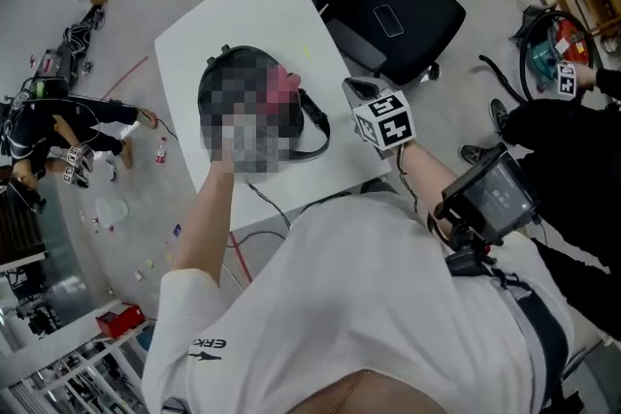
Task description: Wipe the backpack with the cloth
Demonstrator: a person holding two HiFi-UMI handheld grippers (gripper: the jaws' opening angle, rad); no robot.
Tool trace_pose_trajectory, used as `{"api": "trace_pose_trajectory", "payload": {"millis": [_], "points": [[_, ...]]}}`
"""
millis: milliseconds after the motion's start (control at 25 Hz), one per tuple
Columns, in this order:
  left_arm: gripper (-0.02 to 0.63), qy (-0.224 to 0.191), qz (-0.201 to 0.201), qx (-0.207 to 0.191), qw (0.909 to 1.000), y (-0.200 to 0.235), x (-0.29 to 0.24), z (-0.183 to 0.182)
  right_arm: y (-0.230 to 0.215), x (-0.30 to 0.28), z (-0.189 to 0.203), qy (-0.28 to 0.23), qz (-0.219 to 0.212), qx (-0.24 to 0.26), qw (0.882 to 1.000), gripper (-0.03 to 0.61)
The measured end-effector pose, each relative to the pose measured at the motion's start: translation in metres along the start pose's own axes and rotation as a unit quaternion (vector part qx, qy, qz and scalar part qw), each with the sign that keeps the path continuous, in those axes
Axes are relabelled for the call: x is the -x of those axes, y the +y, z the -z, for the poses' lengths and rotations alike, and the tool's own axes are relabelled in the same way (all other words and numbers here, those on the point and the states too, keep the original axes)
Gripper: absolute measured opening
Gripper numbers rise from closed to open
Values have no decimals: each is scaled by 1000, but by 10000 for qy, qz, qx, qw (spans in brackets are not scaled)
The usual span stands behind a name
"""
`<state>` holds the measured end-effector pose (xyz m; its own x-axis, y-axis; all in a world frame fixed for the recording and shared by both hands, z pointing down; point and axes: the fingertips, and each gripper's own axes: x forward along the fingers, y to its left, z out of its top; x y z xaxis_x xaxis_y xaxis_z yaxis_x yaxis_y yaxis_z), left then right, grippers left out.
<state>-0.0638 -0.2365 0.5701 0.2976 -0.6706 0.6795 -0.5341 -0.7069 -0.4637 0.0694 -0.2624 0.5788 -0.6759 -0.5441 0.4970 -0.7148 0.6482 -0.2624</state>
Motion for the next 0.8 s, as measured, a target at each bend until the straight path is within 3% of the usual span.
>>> {"api": "trace_pose_trajectory", "payload": {"millis": [200,320,400,600,680,800], "points": [[92,-282,-432,1081,9928,-11,19,14,10,3,4,-4,-27,26,10000,5],[92,-543,-863,1790,9785,0,38,22,19,6,1,-84,11,113,9999,5],[92,-802,-1166,2360,9614,10,55,27,27,9,-1,-136,58,162,9998,5],[92,-1350,-1651,3716,9035,15,107,63,69,21,-4,-324,121,345,9988,5],[92,-1522,-1727,4042,8852,9,128,78,90,27,-4,-420,138,457,9980,5],[92,-1746,-1784,4339,8657,-4,156,97,124,35,-3,-574,131,634,9962,5]]}}
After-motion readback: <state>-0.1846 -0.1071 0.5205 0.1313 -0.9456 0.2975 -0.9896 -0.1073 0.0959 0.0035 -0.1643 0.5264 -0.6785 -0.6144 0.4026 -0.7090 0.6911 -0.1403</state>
